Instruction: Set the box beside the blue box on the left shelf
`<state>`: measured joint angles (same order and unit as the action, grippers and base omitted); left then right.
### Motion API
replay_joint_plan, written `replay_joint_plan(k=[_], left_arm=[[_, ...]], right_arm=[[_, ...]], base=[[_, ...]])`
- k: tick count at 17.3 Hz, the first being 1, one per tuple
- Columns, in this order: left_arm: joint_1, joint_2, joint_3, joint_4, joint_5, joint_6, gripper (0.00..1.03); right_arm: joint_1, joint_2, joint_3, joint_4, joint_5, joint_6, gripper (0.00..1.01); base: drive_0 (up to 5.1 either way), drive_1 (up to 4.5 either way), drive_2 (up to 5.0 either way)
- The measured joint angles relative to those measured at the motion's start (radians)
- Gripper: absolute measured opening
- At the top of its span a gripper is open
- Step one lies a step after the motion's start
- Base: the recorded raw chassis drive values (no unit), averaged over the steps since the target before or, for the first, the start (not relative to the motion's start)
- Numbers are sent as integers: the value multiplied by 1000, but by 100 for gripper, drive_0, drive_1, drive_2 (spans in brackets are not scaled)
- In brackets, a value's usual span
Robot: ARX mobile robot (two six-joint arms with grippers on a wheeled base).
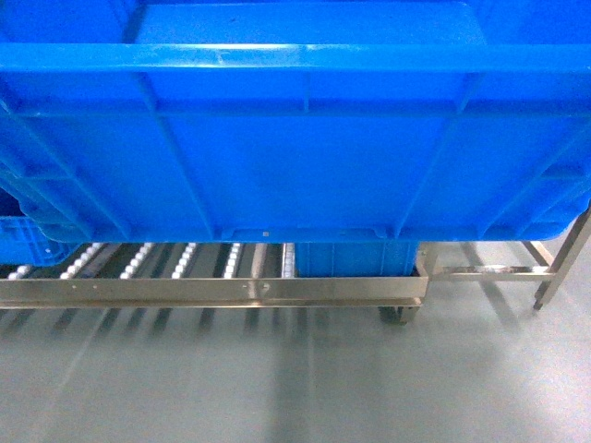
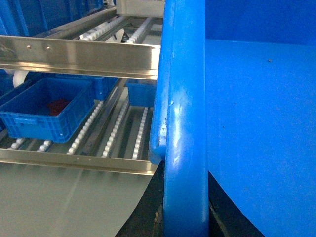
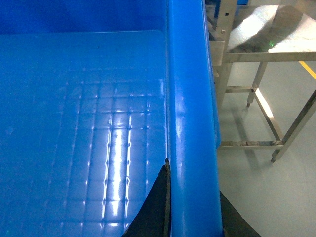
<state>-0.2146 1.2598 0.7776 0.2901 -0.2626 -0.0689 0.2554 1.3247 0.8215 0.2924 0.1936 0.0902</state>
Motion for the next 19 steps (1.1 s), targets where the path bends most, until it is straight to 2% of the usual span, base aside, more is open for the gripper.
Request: replay_joint_plan(k=[19], left_arm=[[0,0,0,-1,0,-1,9]], right_arm=[[0,0,0,0,0,-1,8]], base=[[-502,243,243]])
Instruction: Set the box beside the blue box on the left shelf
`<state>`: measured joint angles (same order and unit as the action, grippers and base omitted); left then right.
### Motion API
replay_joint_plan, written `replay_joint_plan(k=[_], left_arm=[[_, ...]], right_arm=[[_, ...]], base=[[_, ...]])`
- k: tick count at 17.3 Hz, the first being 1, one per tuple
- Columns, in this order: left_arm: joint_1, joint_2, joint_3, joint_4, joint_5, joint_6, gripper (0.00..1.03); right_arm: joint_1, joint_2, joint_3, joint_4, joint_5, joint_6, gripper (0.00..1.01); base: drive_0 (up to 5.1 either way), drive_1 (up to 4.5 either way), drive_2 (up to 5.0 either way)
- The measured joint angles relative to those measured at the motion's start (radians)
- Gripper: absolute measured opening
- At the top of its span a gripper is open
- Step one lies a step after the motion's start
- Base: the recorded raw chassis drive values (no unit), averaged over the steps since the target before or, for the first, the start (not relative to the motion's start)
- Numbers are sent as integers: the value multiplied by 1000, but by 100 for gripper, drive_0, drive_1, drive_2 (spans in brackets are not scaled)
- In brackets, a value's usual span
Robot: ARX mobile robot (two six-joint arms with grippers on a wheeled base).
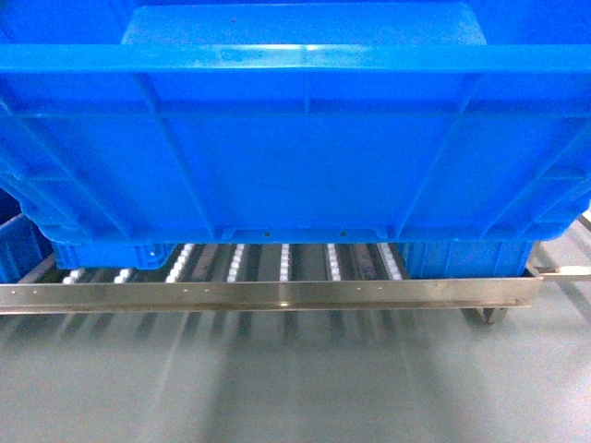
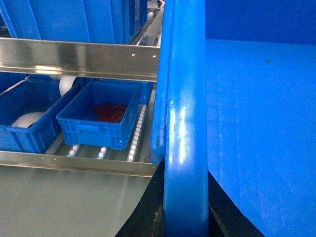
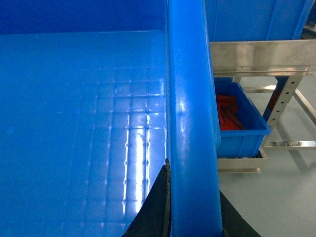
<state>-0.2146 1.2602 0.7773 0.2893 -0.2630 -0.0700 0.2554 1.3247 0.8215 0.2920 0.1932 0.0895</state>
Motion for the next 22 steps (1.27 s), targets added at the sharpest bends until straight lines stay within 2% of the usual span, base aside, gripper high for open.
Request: replay_joint_plan(k=[4,22], left_arm=[[0,0,0,-2,0,0,9],[3,-3,0,-2,0,6,9]], right_arm=[[0,0,0,0,0,0,8],[6,0,0,1,3,0,8]], base=[[-494,251,251],[0,0,0]])
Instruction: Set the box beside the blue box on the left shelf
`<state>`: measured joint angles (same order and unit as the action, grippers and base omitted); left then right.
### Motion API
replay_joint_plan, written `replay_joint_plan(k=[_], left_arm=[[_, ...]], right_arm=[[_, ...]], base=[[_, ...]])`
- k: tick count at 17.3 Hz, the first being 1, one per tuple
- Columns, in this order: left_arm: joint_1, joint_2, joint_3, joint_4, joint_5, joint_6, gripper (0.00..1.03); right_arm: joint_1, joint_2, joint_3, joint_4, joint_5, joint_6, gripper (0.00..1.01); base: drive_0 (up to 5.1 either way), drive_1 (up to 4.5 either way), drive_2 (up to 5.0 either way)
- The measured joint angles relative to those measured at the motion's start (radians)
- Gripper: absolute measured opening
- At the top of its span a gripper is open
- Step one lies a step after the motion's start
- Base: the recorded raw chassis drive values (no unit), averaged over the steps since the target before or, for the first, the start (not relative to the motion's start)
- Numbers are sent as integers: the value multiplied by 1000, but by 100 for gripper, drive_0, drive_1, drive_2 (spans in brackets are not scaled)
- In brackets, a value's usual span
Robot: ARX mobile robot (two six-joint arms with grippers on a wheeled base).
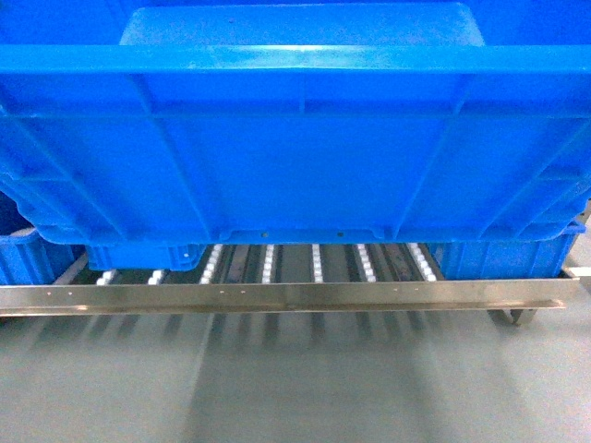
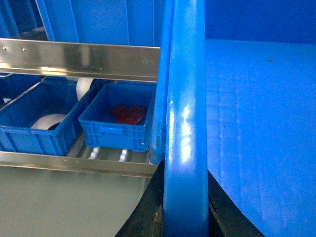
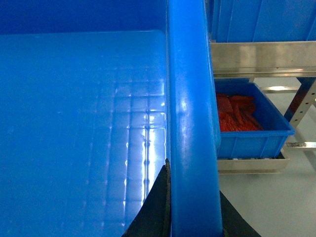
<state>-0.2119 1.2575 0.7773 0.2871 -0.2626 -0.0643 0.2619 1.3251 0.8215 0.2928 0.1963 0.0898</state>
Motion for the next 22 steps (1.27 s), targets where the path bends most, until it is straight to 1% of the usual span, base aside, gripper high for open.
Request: replay_joint_plan(k=[22], left_arm=[[0,0,0,2,0,0,9]], right_arm=[[0,0,0,0,1,0,8]], base=[[0,0,0]])
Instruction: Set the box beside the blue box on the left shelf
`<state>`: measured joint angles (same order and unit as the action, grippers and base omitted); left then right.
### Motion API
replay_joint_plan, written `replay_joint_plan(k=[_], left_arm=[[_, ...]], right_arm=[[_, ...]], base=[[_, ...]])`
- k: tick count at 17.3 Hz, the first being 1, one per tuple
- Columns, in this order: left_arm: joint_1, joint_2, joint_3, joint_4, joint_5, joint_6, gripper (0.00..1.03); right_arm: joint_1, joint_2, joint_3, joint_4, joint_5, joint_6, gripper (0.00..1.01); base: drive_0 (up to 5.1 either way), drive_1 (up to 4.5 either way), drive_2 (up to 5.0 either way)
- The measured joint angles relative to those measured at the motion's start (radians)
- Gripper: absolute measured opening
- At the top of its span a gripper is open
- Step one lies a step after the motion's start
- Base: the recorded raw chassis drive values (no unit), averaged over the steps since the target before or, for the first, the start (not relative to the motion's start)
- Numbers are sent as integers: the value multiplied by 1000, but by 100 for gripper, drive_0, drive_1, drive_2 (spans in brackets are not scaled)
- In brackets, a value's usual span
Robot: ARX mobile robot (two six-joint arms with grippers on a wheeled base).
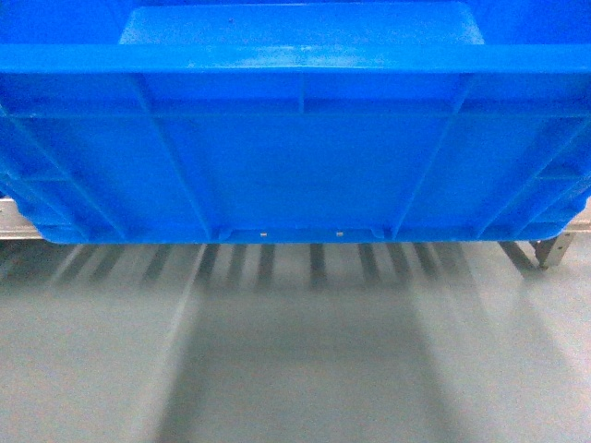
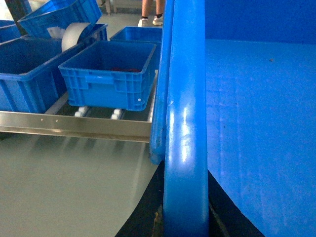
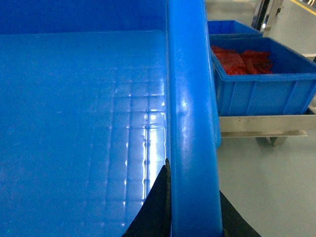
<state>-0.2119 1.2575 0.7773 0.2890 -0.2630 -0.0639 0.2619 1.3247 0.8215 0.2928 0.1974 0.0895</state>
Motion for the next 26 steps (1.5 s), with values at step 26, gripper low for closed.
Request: replay_joint_plan(k=[26], left_arm=[[0,0,-1,-3,0,-2,9]], right_arm=[[0,0,0,-2,0,0,8]], base=[[0,16,-16]])
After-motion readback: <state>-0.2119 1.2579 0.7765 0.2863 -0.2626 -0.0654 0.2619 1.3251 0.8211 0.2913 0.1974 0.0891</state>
